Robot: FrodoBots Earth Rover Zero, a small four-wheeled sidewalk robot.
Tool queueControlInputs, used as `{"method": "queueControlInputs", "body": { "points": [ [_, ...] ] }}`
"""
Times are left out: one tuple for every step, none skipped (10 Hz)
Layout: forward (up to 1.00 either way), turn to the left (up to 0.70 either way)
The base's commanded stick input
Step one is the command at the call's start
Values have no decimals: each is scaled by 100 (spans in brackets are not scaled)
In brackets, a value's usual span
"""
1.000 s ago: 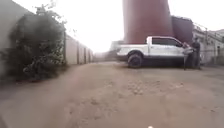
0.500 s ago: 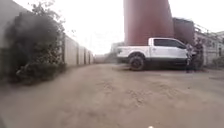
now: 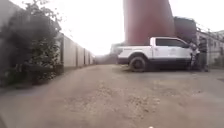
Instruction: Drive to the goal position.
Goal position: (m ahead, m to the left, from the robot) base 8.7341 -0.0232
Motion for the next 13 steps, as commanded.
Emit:
{"method": "queueControlInputs", "body": {
  "points": [
    [50,1],
    [50,1],
    [50,1],
    [50,1],
    [50,1],
    [50,1],
    [50,1],
    [50,1],
    [50,1],
    [50,1],
    [50,1],
    [50,1],
    [50,1]
  ]
}}
